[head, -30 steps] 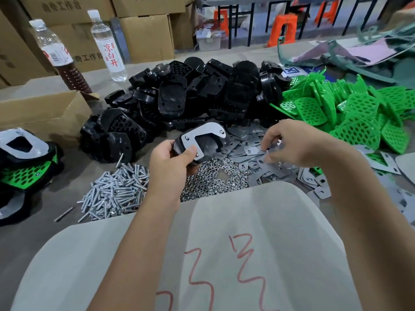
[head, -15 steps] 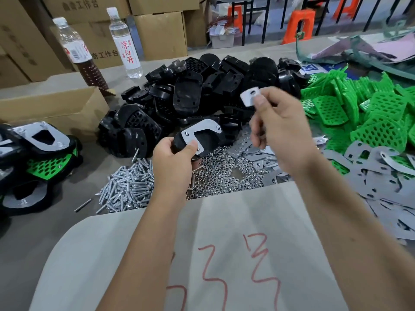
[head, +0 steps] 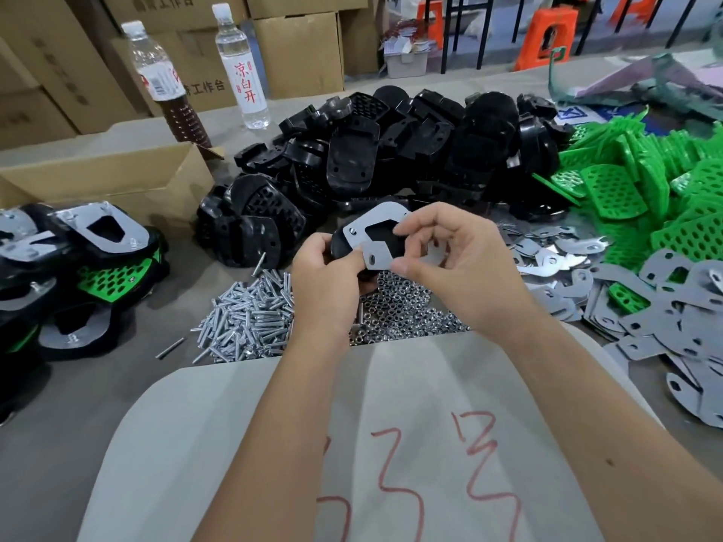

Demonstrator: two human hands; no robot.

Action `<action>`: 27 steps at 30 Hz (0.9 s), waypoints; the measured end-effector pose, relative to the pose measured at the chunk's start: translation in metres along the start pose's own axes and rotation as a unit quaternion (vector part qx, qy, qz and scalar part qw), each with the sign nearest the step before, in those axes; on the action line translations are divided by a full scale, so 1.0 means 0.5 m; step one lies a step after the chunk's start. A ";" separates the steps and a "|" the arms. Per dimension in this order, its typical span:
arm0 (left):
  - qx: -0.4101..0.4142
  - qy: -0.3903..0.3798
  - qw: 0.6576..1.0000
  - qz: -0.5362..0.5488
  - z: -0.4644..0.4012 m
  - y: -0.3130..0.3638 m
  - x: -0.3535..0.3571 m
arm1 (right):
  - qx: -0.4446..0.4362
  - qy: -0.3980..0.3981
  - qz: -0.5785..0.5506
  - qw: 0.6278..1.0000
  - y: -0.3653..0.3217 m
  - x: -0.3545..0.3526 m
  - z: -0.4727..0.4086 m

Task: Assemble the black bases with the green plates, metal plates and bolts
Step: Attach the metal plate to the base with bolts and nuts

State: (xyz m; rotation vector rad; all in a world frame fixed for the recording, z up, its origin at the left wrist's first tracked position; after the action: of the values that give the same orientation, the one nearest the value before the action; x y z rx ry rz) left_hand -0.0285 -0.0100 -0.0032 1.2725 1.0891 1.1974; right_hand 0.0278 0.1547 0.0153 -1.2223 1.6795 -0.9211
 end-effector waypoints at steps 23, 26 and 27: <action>-0.036 -0.069 0.995 0.054 0.009 0.016 -0.002 | 0.048 0.032 0.092 0.994 -0.029 0.002 0.004; -0.049 -0.078 0.994 0.061 0.008 0.017 -0.003 | 0.065 0.053 0.092 0.992 -0.029 -0.002 0.003; -0.052 -0.080 0.993 0.066 0.008 0.017 -0.003 | 0.068 0.067 0.092 0.991 -0.030 -0.005 0.002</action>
State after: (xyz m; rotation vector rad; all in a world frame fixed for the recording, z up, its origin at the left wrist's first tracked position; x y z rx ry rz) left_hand -0.0249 -0.0123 0.0051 1.3504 0.8268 1.2126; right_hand 0.0344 0.1530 0.0290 -0.9161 1.7700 -1.0039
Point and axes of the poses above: each hand's wrist, its own z-axis away from the middle knuckle, its own x-axis out of the palm, y = z × x, the point moved 4 cm from there along -z, towards the middle knuckle, and after that the axes turned 3 degrees about -y, right-handed, at the moved point
